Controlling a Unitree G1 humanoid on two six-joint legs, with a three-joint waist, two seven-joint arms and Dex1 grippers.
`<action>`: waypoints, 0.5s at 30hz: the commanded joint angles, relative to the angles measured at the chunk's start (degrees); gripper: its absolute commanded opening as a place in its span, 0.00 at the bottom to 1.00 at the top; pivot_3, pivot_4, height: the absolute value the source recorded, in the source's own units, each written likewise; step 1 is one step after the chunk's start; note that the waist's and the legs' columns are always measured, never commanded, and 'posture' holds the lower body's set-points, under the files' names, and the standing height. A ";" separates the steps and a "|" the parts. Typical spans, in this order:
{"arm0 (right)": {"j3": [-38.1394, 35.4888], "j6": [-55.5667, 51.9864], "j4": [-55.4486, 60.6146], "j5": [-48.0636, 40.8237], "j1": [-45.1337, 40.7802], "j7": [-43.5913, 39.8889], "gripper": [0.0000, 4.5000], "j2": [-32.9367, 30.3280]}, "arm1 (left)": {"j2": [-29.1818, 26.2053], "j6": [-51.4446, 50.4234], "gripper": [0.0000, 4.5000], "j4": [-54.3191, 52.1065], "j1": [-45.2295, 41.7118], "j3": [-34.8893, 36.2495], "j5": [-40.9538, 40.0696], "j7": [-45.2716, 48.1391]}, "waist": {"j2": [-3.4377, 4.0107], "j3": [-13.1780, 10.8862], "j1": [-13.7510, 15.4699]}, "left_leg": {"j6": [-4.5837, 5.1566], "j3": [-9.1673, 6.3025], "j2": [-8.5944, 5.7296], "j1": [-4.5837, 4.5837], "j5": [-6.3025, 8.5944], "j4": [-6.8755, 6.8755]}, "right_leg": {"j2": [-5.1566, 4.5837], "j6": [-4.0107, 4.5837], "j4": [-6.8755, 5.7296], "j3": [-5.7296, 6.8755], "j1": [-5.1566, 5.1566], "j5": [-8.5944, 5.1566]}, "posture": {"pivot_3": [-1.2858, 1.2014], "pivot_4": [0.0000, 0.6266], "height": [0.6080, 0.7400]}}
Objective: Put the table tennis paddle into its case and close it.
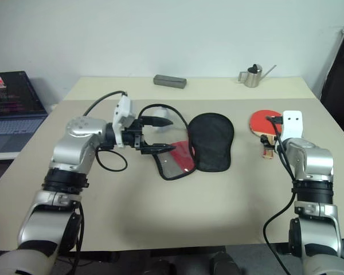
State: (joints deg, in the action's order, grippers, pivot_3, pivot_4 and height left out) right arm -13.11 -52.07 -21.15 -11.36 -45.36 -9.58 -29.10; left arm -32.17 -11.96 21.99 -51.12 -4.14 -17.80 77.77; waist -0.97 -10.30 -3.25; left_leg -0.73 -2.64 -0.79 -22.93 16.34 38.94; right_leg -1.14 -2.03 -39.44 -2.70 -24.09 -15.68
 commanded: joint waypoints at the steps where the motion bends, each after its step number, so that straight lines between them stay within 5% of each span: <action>1: 0.39 6.28 -6.88 1.52 -3.36 -0.30 0.99 -0.27 | -0.32 1.28 1.00 0.34 -1.58 0.71 -0.11 0.53 | 0.00 0.00 -0.06 | 0.00 0.02 0.00 0.01 0.00 0.00 | 0.00 0.00 -0.01 -0.01 0.00 0.00 | 0.52 0.24 1.00; 15: 3.87 19.88 -25.73 6.84 -7.39 3.91 0.99 3.97 | -1.48 2.24 1.00 1.05 -1.13 1.57 0.43 -0.78 | -0.03 0.02 -0.18 | -0.02 0.02 0.01 0.05 -0.01 0.04 | -0.01 0.00 -0.03 -0.04 0.04 0.00 | 0.52 0.24 1.00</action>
State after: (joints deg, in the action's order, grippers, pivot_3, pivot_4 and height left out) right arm -9.72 -34.31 -45.44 -5.67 -52.06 -7.35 -25.29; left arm -32.66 -10.68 23.38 -51.43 -4.21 -17.16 77.33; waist -1.00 -10.28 -3.44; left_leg -0.75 -2.60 -0.78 -22.84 16.33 39.00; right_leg -1.15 -2.00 -39.48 -2.75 -24.02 -15.67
